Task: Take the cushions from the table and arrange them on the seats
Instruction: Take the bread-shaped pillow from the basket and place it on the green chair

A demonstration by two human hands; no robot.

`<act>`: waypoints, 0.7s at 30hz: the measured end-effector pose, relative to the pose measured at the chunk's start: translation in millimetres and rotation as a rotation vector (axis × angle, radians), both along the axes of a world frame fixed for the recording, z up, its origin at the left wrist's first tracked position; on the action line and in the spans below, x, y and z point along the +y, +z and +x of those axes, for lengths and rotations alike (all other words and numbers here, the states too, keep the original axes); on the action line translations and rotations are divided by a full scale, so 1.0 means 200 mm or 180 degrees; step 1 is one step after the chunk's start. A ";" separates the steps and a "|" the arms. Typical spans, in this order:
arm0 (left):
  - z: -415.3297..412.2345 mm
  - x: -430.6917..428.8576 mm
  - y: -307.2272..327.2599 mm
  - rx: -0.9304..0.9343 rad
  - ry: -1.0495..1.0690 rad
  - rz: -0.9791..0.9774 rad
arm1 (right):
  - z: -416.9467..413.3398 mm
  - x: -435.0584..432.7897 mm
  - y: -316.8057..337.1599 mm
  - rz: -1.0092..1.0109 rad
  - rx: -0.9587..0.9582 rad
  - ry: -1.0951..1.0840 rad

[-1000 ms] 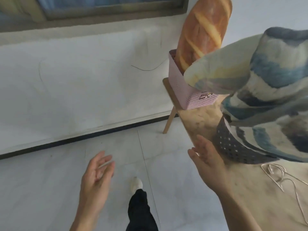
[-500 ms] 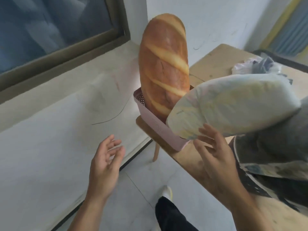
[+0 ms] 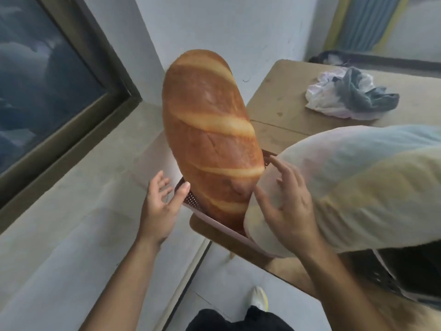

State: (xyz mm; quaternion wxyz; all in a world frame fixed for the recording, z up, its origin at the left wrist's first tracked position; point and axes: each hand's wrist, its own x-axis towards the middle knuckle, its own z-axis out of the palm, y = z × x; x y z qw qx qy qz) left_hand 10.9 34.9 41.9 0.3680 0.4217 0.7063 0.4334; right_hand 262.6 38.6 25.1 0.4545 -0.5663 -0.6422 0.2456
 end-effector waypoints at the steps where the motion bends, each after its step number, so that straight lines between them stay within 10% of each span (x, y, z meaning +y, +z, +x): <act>1: -0.01 0.08 0.00 -0.0112 -0.0027 -0.0034 | 0.01 0.00 -0.02 -0.0048 -0.0142 -0.0070; 10: 0.02 0.62 -0.18 -0.1010 -0.0309 -0.0195 | -0.06 0.02 -0.27 -0.0645 -0.2630 -0.0188; 21: 0.03 0.61 0.06 -0.0634 -0.0925 0.0975 | -0.19 0.09 -0.48 -0.0789 -0.3417 -0.0233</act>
